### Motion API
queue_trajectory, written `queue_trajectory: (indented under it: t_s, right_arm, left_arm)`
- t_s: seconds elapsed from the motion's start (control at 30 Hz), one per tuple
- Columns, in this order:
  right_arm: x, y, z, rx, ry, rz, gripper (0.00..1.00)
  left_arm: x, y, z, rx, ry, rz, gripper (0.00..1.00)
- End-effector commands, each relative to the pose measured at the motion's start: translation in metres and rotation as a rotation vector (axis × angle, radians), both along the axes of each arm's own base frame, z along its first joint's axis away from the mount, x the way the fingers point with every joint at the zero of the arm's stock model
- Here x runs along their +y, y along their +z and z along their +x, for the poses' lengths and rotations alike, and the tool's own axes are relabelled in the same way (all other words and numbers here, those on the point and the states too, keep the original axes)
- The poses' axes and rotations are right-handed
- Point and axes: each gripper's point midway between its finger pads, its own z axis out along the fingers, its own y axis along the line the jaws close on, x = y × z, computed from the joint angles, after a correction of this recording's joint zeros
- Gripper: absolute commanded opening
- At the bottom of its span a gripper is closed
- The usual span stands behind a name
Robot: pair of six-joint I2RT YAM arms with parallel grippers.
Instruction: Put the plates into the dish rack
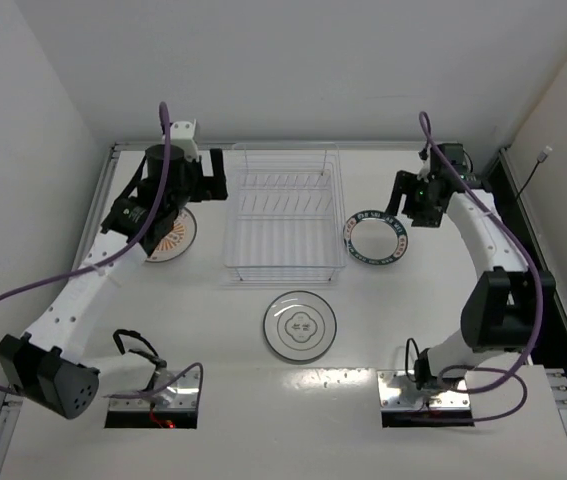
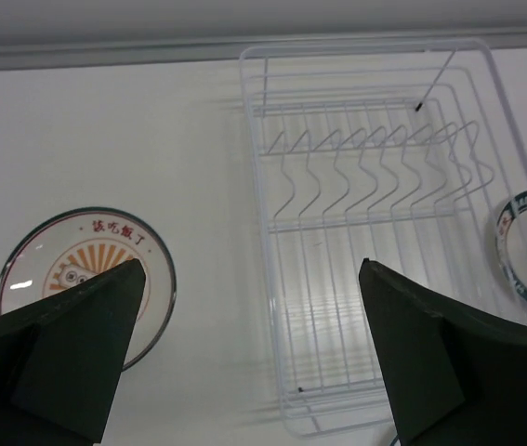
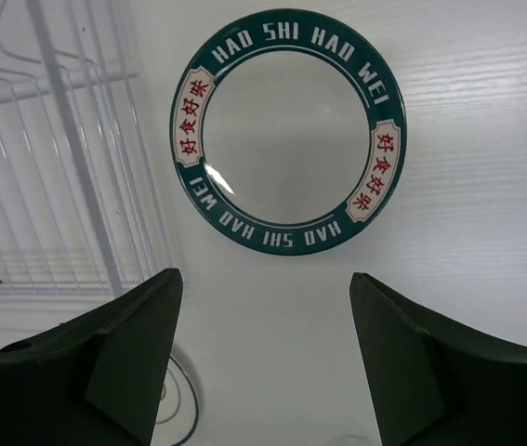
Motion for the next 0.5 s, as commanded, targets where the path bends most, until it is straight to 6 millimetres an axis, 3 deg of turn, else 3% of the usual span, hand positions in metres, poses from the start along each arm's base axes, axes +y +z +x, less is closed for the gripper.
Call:
queue_trajectory:
  t_s: [0.0,0.03,0.1,0.13,0.2,0.23,0.33,0.47]
  right_arm:
    - [0.003,0.001,0.011,0.016,0.012,0.201,0.69]
    - [-0.016,-0.012,0.013,0.043,-0.044,0.257,0.69]
    - [-0.022,-0.018,0.019,0.041,-0.076,0.401,0.68]
    - [-0.041,-0.036,0.017,0.079,-0.139,0.460,0.68]
    - [-0.048,-0.043,0.019,0.076,-0.159,0.588,0.67]
    - [-0.060,-0.054,0.014,0.083,-0.194,0.626,0.67]
    - [-0.071,-0.083,0.013,0.128,-0.225,0.684,0.55]
    - [-0.082,-0.107,0.011,0.177,-0.271,0.623,0.54]
  left_arm:
    - [0.013,-0.011,-0.009,-0.048,-0.003,0.097,1.00]
    - [0.014,-0.018,-0.018,-0.072,-0.010,0.075,1.00]
    - [0.016,-0.029,-0.025,-0.073,-0.007,0.065,1.00]
    - [0.015,-0.047,-0.030,-0.049,-0.017,0.074,1.00]
    - [0.027,-0.059,-0.037,-0.048,0.033,0.094,1.00]
    - [0.028,-0.077,-0.042,-0.020,0.038,0.103,1.00]
    - [0.027,-0.081,-0.047,-0.023,0.032,0.093,1.00]
    - [0.018,-0.085,-0.037,-0.009,0.008,0.089,1.00]
